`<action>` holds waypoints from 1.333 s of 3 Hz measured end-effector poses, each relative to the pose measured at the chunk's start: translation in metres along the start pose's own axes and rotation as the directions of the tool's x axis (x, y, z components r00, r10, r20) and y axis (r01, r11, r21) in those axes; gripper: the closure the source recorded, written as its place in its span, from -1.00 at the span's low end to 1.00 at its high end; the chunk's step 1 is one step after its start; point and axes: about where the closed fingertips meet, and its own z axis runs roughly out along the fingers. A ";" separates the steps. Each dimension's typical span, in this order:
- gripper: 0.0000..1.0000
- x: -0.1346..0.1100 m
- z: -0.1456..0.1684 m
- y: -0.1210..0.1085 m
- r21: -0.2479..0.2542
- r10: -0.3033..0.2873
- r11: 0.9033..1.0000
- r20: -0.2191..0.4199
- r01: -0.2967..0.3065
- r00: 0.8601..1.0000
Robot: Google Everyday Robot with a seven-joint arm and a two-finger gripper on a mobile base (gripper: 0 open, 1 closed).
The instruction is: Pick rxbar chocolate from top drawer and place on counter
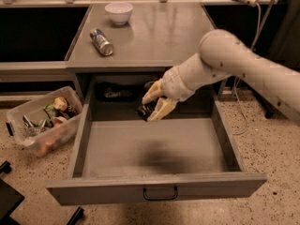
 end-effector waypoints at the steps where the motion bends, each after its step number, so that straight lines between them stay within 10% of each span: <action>1: 1.00 -0.028 -0.051 -0.034 0.043 -0.045 0.998 0.042 0.043 0.998; 3: 1.00 -0.056 -0.097 -0.089 0.084 -0.148 0.986 0.075 0.142 0.986; 4: 1.00 -0.043 -0.096 -0.137 0.182 -0.212 0.964 0.099 0.191 0.972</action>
Offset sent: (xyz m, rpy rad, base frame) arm 0.0390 -0.0217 0.1731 0.0982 -0.1502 0.0913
